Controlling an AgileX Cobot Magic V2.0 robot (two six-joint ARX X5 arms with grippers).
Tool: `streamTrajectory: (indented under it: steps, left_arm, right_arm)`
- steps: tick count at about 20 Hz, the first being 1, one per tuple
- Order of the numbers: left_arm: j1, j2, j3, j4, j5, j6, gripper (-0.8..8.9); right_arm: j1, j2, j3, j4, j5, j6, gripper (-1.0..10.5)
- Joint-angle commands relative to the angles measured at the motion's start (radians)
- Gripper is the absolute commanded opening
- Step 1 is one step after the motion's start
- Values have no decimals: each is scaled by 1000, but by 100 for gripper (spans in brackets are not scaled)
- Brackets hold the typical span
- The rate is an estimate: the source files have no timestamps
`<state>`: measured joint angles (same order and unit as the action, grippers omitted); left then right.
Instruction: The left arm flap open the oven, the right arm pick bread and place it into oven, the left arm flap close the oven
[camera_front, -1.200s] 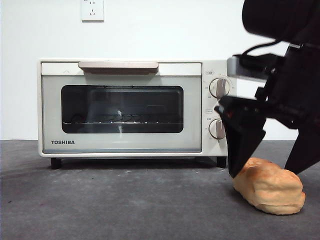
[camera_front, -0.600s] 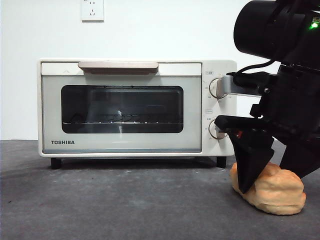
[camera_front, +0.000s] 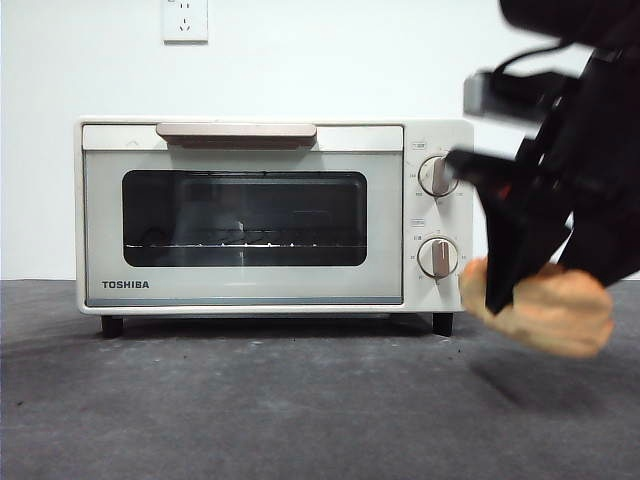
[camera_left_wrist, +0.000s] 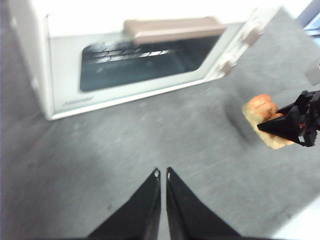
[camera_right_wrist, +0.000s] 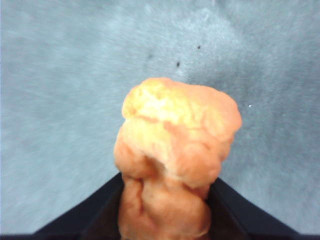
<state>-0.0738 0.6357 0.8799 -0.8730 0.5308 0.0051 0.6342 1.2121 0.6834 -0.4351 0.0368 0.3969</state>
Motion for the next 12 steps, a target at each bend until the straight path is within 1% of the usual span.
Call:
streamTrajectory:
  steps: [1,4,6,9,12]
  left_arm:
    - [-29,21,18,77,24,-51,16]
    - [-90,71,19,219,21,-123,16]
    - [-137,126,19,322,0,-156,16]
    - [-210,225,19,463,-70,-157,16]
    - [-270,337,31,590,-127,-156,16]
  right_arm:
    - [8,-73,6,-30,-11,-12,194]
    - [8,-176,38,-112,-19,-16,194]
    - [8,-226,78,-172,-23,-31,194]
    - [8,-273,142,-240,-22,-54,195]
    - [8,-297,188,-273,-22,-71,195]
